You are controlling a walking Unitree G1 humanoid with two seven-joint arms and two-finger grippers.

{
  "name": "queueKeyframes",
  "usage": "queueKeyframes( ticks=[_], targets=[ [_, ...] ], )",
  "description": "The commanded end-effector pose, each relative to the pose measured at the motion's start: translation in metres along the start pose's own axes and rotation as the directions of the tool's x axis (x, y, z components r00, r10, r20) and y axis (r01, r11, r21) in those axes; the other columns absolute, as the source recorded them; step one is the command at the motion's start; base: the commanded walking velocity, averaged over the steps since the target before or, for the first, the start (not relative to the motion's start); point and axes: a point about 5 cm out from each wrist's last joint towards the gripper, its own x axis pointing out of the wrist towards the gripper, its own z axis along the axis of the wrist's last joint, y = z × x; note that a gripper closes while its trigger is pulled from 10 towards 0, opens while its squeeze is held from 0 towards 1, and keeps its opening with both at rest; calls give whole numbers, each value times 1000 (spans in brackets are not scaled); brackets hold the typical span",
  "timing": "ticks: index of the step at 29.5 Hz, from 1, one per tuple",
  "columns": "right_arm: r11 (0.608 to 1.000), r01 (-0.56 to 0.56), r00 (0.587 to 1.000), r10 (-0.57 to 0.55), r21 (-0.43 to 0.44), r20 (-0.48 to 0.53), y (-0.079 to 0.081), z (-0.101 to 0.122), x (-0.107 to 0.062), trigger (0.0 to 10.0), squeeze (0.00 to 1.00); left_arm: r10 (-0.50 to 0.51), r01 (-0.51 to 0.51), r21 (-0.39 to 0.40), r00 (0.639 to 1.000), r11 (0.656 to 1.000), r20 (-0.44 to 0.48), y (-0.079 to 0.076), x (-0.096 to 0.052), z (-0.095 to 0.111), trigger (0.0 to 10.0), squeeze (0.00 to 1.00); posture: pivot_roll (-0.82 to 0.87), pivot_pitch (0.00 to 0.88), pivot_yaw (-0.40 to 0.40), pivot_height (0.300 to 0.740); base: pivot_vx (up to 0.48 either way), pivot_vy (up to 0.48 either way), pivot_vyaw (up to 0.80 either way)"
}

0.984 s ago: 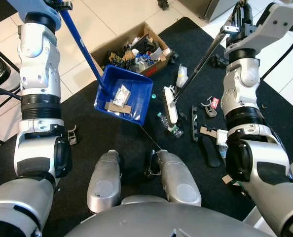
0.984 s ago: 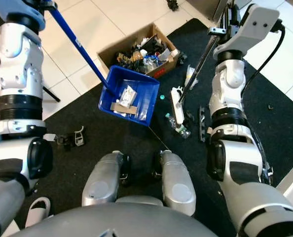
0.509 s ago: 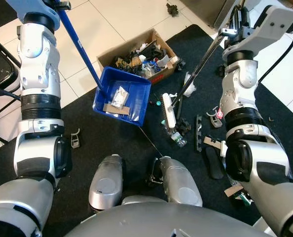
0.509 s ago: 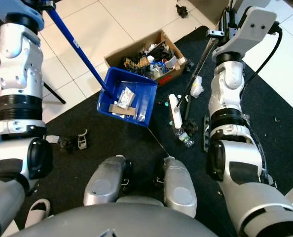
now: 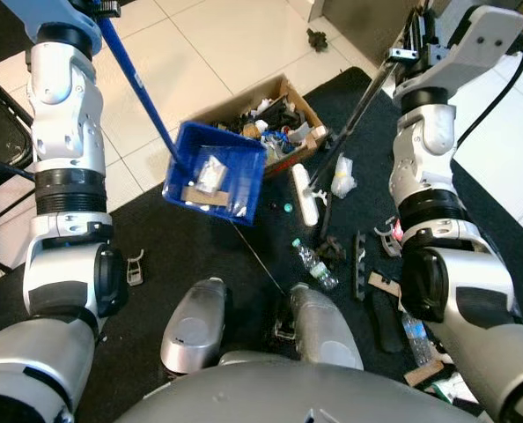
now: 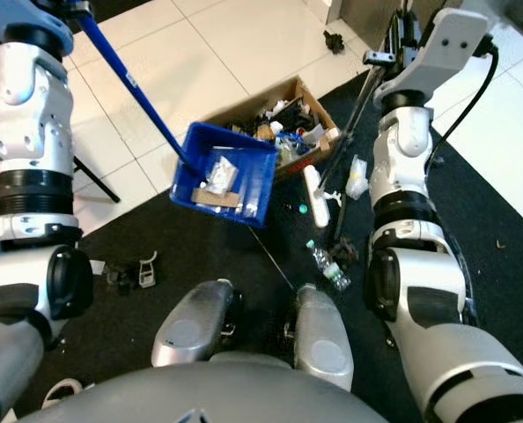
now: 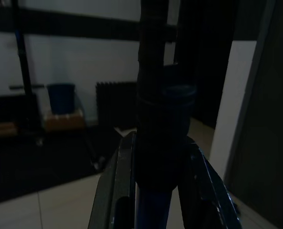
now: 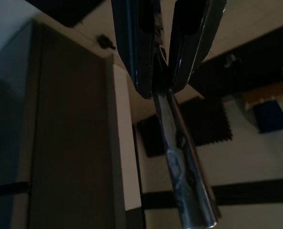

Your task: Sweep floor

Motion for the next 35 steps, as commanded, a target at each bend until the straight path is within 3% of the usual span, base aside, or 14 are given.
queueKeyframes(
  ticks=[1, 35],
  targets=[
    [1000, 14, 999, -14, -2, 31, -5, 6, 2, 10000, 0, -8, 8, -3, 999, 1000, 44, -1, 1, 8, 10000, 0, 176, 0, 2, 740, 480, 0, 0],
    [1000, 18, 1000, -18, -1, 21, -5, 3, 0, 10000, 0, 4, -5, 12, 999, 1000, 46, 5, 1, 8, 10000, 0, 182, 0, 6, 740, 465, 0, 0]
  ],
)
